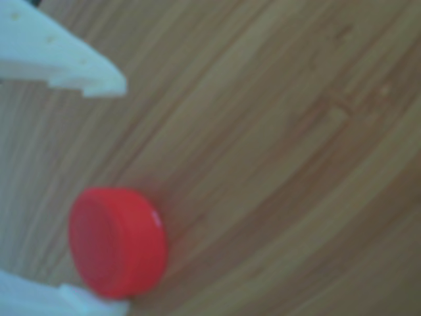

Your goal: Grasp a red cap and put it in the cup.

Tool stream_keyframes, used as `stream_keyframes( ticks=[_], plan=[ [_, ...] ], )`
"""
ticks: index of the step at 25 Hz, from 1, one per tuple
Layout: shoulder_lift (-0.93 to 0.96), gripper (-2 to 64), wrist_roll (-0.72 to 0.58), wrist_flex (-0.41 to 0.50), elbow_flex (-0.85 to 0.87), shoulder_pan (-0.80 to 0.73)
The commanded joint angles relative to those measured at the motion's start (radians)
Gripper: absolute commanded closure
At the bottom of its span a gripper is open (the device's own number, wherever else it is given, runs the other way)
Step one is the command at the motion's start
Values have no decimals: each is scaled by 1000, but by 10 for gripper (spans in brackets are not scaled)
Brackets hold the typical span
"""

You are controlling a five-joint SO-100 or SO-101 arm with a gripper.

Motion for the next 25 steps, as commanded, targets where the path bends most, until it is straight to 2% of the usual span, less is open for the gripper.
stream_keyframes(
  ticks=[1,4,8,10,16,21,25],
  plan=[
    [28,247,6,-3,-37,0],
    [25,260,8,-3,-37,0],
    [25,364,-2,-3,-37,0],
    [26,386,-2,-21,-37,0],
    [25,394,6,-23,-37,0],
    [23,525,6,-55,-34,0],
    [23,546,8,-78,-23,2]
  ],
)
